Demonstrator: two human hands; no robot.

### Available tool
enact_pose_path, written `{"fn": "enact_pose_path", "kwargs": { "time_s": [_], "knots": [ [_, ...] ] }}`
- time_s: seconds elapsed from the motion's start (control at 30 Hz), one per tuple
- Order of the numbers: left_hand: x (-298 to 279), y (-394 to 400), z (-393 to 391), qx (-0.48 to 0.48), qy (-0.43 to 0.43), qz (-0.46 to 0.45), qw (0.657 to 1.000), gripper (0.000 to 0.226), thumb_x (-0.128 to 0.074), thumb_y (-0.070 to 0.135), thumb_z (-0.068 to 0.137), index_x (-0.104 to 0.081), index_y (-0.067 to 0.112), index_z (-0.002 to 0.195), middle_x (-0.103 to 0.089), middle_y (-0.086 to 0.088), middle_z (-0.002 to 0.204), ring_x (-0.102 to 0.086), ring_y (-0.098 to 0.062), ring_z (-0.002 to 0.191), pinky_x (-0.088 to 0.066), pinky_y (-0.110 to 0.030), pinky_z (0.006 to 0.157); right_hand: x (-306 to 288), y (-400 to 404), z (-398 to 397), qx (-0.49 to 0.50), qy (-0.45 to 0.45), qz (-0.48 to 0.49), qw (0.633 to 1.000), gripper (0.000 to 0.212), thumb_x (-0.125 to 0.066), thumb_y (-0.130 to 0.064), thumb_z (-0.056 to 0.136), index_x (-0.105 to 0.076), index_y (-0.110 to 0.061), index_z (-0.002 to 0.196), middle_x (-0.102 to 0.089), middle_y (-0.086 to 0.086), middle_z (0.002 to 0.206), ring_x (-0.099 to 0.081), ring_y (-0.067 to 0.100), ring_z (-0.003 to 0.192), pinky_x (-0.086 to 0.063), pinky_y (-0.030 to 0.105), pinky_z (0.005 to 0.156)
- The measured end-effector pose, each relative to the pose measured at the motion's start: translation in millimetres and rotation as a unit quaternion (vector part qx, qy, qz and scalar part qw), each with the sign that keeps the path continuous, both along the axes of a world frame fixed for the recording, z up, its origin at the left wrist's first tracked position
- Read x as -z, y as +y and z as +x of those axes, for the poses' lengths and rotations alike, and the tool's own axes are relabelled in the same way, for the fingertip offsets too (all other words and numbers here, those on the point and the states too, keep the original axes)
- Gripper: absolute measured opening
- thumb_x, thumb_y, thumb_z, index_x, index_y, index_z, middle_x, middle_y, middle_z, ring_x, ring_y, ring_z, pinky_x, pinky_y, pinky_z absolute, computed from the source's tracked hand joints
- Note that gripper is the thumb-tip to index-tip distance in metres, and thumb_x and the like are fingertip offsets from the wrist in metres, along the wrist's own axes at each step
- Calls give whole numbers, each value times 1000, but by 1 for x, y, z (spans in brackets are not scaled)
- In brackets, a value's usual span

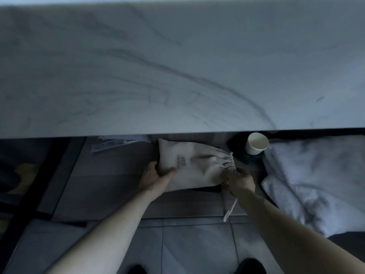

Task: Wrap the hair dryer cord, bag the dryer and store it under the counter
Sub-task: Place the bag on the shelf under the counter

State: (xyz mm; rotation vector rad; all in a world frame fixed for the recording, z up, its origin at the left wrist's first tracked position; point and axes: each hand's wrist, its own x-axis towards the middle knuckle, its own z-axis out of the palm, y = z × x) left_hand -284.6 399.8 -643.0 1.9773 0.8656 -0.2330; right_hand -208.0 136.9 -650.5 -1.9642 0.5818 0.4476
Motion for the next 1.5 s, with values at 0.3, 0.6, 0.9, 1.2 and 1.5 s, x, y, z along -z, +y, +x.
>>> {"fn": "enact_pose_path", "kwargs": {
  "time_s": [0.3, 0.6, 0.9, 1.2, 1.5],
  "knots": [
    [7, 2, 1, 17, 60, 17, 998, 112, -52, 94, 69, -46, 29, 160, -49, -9, 164, -34, -37, 156, -38, -48, 121, -1, 10, 2, -61, -9, -73, 995, 31, -68, -33, 99, -72, -9, 119, -76, 19, 114, -71, 44, 114, -55, 40, 90],
    [7, -7, -4, -2, 9, -4, 1000, 66, -62, 55, 102, -56, 13, 152, -65, -8, 148, -62, -34, 135, -46, -26, 99, 23, 19, 21, -82, -34, -20, 996, 47, -55, -51, 91, -63, -19, 124, -77, 23, 113, -74, 49, 108, -62, 53, 95],
    [12, -12, -2, 2, -13, 17, 1000, 64, -71, 60, 94, -64, 16, 139, -74, -9, 133, -70, -34, 120, -55, -32, 91, 13, 14, 11, -74, -38, -90, 992, 52, -41, -50, 112, -59, -11, 141, -72, 22, 134, -66, 46, 126, -44, 36, 86],
    [18, -16, 6, 2, -20, 40, 999, 70, -69, 61, 94, -61, 12, 143, -56, -15, 141, -62, -37, 125, -54, -40, 103, 25, 2, 27, -118, -45, -53, 991, 58, -55, -46, 104, -44, -16, 152, -66, 9, 103, -64, 31, 91, -46, 36, 77],
    [-7, -18, -10, 71, 23, 98, 992, 65, -60, 46, 104, -44, 16, 159, -54, -13, 157, -58, -36, 138, -52, -40, 108, -19, 3, -1, -231, 3, -138, 963, 69, -61, -17, 105, -28, -6, 165, -58, 25, 153, -61, 42, 137, -52, 33, 103]
  ]
}}
